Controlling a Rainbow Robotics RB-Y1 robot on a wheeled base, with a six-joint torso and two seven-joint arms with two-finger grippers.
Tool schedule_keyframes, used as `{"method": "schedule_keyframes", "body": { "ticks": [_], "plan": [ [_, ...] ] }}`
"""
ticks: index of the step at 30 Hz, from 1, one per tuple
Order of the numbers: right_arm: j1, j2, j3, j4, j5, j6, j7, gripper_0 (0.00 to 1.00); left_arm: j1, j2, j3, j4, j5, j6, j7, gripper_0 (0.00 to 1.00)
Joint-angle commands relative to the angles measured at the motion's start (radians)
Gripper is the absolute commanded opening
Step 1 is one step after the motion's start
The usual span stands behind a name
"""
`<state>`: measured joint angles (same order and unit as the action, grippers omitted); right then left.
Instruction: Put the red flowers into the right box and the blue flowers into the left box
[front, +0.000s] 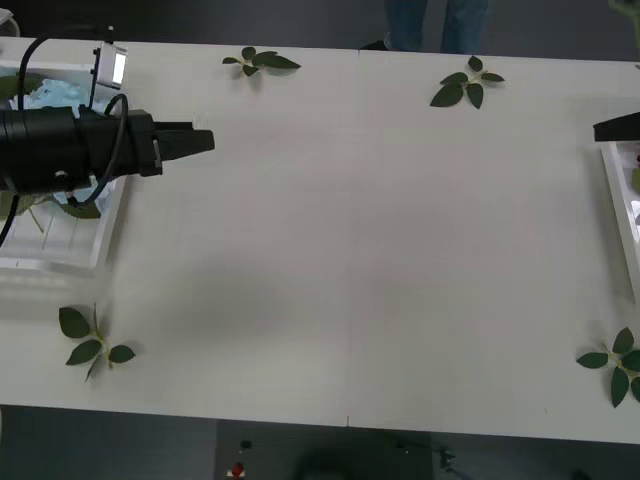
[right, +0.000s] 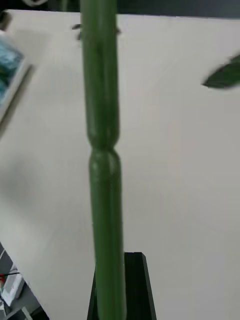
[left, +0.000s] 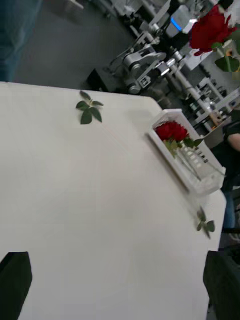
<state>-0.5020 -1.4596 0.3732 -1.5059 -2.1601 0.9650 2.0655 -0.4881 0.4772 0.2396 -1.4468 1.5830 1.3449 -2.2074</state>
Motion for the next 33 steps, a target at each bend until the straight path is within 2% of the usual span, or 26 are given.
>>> {"method": "schedule_keyframes", "body": {
  "ticks": [1, 7, 14, 19, 22, 25, 28, 33],
  "plan": [
    [0.046, -0.097, -0.011, 0.044, 0.080, 0.000, -0.082, 0.00, -0.015, 0.047, 0.000, -0.032, -0.087, 0.054, -0.008, 1.00],
    [0.135, -0.151, -0.013, 0.122, 0.146, -0.037, -0.136, 0.00, -0.020, 0.073, 0.027, -0.032, -0.063, 0.134, 0.011, 1.00],
    [0.180, -0.151, -0.013, 0.248, 0.252, -0.049, -0.131, 0.00, -0.017, 0.123, -0.029, -0.033, 0.060, 0.097, 0.012, 1.00],
    [0.200, -0.137, -0.013, 0.306, 0.324, -0.091, -0.134, 0.00, -0.010, 0.273, -0.237, -0.046, 0.296, -0.056, -0.002, 1.00],
    [0.212, -0.128, -0.011, 0.325, 0.367, -0.123, -0.136, 0.00, 0.003, 0.397, -0.399, -0.138, 0.436, -0.231, -0.049, 1.00],
    [0.223, -0.128, -0.013, 0.337, 0.388, -0.134, -0.136, 0.00, 0.037, 0.494, -0.494, -0.257, 0.512, -0.375, -0.058, 1.00],
    [0.229, -0.128, -0.011, 0.351, 0.388, -0.134, -0.136, 0.00, 0.069, 0.558, -0.523, -0.357, 0.519, -0.452, -0.055, 1.00],
    [0.232, -0.127, -0.011, 0.368, 0.398, -0.134, -0.134, 0.00, 0.114, 0.624, -0.522, -0.480, 0.538, -0.494, -0.057, 1.00]
  ]
}}
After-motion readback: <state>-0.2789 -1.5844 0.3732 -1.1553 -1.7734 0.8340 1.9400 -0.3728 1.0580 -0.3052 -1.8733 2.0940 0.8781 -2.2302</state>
